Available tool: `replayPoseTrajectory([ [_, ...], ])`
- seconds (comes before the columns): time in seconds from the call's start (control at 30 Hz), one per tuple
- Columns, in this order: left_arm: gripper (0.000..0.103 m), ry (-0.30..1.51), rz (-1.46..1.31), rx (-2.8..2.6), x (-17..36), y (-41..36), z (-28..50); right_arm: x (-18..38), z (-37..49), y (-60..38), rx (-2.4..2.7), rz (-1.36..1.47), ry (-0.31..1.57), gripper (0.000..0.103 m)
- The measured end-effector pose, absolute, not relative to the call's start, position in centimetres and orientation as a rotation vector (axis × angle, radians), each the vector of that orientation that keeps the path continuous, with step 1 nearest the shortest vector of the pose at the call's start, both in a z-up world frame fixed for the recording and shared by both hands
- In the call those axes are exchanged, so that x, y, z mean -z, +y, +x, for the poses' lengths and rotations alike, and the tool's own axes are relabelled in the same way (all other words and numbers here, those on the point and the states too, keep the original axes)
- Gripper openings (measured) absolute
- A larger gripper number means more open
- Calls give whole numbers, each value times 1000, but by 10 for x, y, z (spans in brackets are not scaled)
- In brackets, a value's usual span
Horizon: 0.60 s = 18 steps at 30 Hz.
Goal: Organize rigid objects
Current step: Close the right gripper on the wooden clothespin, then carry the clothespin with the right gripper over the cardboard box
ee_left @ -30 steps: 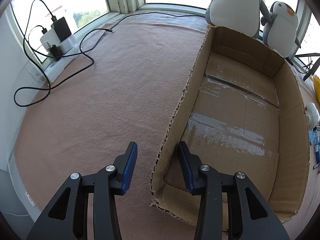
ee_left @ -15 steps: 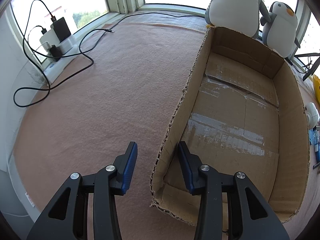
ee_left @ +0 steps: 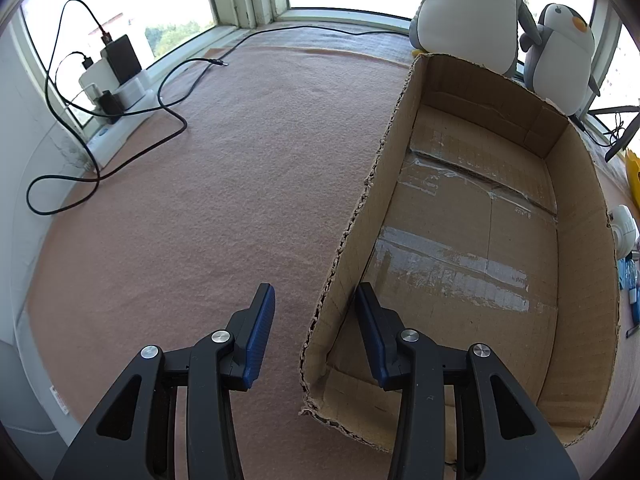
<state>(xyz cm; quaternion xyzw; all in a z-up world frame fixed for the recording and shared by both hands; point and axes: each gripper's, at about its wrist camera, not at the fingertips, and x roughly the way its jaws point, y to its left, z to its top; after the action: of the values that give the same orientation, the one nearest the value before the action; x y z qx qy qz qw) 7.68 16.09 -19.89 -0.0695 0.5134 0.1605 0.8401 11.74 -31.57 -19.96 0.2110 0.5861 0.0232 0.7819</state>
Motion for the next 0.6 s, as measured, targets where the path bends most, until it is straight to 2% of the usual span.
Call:
replayPoseTrajectory([
  [0.2, 41, 1085, -146, -339, 199, 161, 77, 177, 110, -297, -110, 429, 1228, 11],
  [0.6, 41, 1079, -151, -333, 200, 161, 78, 124, 108, -186, -371, 284, 1142, 11],
])
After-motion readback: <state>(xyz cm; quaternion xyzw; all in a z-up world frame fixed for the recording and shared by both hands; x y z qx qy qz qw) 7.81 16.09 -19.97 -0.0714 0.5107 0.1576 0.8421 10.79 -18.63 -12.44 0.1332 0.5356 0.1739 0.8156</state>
